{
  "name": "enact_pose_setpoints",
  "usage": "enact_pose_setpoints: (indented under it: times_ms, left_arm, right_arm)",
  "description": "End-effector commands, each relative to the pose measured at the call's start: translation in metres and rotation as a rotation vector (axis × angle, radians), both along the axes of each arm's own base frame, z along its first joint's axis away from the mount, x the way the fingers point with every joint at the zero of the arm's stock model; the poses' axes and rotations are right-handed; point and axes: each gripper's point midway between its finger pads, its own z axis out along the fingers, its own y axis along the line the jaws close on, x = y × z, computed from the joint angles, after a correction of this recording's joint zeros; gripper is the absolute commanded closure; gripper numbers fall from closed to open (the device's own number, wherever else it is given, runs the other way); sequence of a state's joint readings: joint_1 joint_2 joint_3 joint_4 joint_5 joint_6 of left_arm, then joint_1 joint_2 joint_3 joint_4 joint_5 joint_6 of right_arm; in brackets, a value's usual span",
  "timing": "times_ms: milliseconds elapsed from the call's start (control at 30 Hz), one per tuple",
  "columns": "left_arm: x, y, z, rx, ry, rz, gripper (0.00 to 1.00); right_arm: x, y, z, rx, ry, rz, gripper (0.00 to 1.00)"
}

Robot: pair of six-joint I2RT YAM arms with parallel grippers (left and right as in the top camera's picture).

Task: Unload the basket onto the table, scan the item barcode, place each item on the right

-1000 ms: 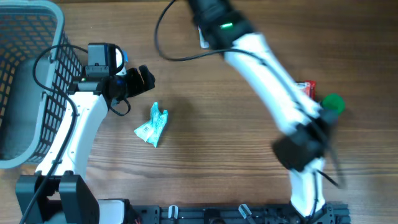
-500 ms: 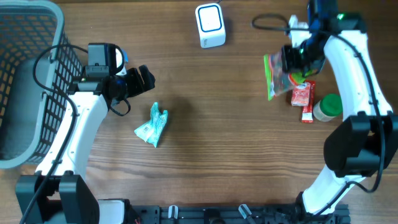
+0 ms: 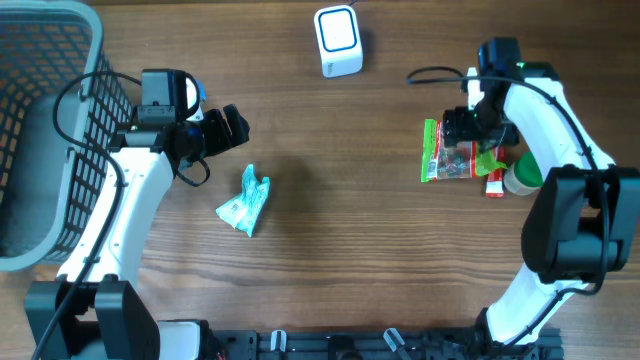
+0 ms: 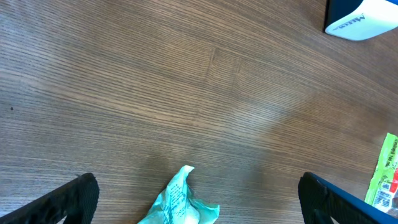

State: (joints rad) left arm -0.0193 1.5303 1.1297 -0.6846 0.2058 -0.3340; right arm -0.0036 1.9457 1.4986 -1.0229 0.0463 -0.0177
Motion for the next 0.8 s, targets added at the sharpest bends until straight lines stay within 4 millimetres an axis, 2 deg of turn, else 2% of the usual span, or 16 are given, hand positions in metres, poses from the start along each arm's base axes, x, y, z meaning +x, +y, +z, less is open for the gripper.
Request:
enact_pose_setpoints:
  times_ms: [0, 67, 167, 267, 333, 567, 667, 767]
  left_arm:
    - [0.000, 0.002, -0.001, 0.009, -0.003, -0.009, 0.00]
    - [0.000, 0.002, -0.001, 0.009, -0.003, -0.009, 0.00]
    - [0.000, 0.002, -0.001, 0.009, -0.003, -0.009, 0.00]
    - [0.000, 0.002, -0.001, 0.009, -0.003, -0.009, 0.00]
    - [0.000, 0.002, -0.001, 0.009, -0.003, -0.009, 0.00]
    - [0.000, 0.002, -0.001, 0.009, -0.003, -0.009, 0.00]
    - [0.000, 0.002, -0.001, 0.009, -0.004, -0.008, 0.00]
    - [0.000, 0.002, -0.001, 0.009, -0.004, -0.008, 0.00]
  right_arm:
    - [0.029, 0.012, 0.066, 0.064, -0.163, -0.023, 0.14]
    - [0.030, 0.031, 0.088, 0.154, -0.195, 0.030, 0.14]
    - [0.018, 0.077, 0.125, 0.401, -0.236, 0.115, 0.14]
    - [0.003, 0.110, 0.137, 0.602, -0.194, 0.154, 0.17]
    - [-0.007, 0.126, 0.132, 0.668, -0.152, 0.174, 0.17]
    - [-0.043, 0.167, 0.088, 0.671, -0.011, 0.247, 0.21]
    - [-0.053, 0.175, 0.077, 0.654, 0.020, 0.272, 0.21]
    - [-0.054, 0.179, 0.074, 0.657, 0.025, 0.261, 0.21]
